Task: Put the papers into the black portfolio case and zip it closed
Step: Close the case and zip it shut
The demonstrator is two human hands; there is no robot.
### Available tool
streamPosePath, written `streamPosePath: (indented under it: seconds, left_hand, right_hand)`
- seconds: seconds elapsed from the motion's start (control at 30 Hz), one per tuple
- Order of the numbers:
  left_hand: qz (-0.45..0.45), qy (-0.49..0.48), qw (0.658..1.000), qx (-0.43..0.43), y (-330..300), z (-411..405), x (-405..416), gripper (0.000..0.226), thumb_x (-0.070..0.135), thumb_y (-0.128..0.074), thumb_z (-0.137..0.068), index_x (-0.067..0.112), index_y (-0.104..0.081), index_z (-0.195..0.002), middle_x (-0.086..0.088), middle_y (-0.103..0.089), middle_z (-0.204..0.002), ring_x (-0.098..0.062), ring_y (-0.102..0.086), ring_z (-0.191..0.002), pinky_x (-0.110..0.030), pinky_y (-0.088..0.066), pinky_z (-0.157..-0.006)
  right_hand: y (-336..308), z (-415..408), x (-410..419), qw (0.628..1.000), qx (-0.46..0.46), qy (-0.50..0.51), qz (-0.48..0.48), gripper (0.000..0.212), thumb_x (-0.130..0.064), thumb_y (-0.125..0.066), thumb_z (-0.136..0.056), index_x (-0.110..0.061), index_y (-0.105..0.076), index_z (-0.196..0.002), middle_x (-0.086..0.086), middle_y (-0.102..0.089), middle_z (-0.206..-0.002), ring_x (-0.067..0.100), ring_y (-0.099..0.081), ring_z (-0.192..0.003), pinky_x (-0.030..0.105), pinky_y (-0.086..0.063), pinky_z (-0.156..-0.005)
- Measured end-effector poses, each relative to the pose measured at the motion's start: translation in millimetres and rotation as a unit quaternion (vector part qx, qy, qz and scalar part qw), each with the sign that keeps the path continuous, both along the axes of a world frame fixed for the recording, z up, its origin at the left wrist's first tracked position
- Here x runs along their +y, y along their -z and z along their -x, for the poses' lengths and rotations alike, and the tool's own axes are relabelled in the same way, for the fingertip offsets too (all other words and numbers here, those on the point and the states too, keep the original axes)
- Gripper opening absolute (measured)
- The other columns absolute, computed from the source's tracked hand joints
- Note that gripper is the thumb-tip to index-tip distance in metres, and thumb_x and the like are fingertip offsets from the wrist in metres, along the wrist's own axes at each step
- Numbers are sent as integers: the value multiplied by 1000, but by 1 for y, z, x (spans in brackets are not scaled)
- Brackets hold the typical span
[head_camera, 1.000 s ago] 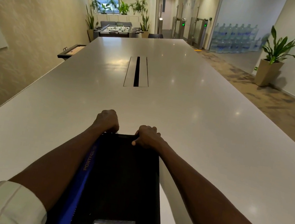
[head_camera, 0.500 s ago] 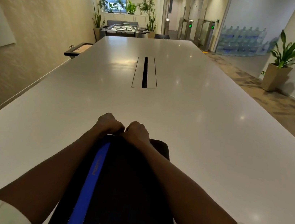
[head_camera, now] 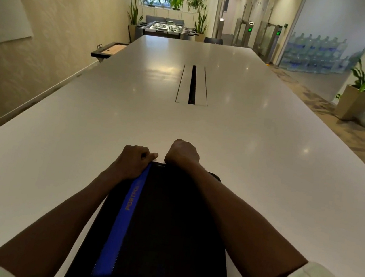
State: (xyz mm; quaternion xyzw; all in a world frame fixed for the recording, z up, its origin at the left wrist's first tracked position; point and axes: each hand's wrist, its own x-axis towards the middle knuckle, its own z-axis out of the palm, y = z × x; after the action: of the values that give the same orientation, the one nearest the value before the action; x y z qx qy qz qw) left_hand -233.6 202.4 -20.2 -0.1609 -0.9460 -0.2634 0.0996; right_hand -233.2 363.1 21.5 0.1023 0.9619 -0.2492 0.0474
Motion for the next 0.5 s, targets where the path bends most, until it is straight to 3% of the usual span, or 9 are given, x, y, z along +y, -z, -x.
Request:
streamPosePath:
  seconds: [0.17, 0.27, 0.5]
  left_hand:
    - [-9, -4, 1000, -10, -1, 0, 0, 41, 36, -57, -95, 9, -63, -66, -7, -64, -66, -18, -51, -63, -27, -31, -65]
    - [-8, 0, 1000, -10, -2, -2, 3, 40, 36, -56, -95, 7, -64, -68, -3, -60, -64, -17, -51, -63, -27, -30, -65]
    - [-4, -1, 1000, -15, -4, -2, 4, 40, 37, -56, -95, 8, -64, -69, -8, -65, -69, -18, -52, -64, -27, -32, -67]
  right_hand:
    - [0, 0, 20, 998, 10, 7, -57, 41, -16, -67, -78, -13, -58, -118, 7, -64, -119, 27, -58, -113, 31, -38, -75]
    - [1, -1, 26, 995, 21, 9, -94, 40, -13, -56, -83, -12, -56, -123, 8, -63, -121, 27, -57, -115, 32, -37, -77]
    - [-5, -5, 39, 984, 25, -3, -175, 38, -9, -47, -86, -13, -60, -121, 8, -65, -120, 27, -59, -112, 33, -39, -71]
